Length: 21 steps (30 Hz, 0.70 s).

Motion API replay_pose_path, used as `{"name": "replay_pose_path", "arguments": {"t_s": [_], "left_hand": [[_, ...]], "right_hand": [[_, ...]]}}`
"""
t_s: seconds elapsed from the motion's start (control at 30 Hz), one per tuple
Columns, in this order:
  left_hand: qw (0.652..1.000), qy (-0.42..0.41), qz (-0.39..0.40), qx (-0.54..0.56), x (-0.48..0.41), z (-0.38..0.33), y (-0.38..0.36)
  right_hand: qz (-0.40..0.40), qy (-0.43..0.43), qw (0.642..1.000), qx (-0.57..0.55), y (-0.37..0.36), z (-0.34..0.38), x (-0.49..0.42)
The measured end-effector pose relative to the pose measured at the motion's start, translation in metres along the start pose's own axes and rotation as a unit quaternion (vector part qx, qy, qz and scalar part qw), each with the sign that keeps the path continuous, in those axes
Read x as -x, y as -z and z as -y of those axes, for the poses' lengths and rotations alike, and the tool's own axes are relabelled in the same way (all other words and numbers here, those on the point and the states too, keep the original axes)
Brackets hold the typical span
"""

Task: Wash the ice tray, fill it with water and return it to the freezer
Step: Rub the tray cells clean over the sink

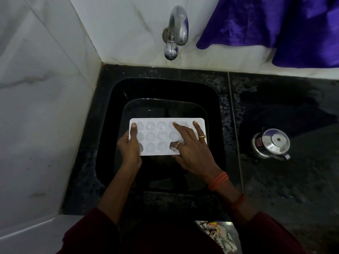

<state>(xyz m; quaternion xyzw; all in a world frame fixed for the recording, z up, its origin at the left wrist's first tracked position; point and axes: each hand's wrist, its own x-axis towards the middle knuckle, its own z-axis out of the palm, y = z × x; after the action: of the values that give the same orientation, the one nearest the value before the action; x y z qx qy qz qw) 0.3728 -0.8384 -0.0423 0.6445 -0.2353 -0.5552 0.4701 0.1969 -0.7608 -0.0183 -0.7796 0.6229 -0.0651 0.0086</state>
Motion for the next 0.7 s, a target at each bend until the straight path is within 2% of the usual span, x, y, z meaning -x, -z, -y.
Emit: {"name": "replay_pose_path", "arguments": {"t_s": [0.53,0.7], "left_hand": [[1.0,0.014,-0.008,0.0,-0.0017,-0.0016,0.0011],[1.0,0.019,-0.009,-0.001,-0.0045,0.0008,0.0038]], "right_hand": [[-0.032,0.006,0.999,0.009,-0.0037,-0.0015,-0.0046],[-0.065,-0.004,0.998,-0.018,0.0037,-0.0012,-0.0047]]}}
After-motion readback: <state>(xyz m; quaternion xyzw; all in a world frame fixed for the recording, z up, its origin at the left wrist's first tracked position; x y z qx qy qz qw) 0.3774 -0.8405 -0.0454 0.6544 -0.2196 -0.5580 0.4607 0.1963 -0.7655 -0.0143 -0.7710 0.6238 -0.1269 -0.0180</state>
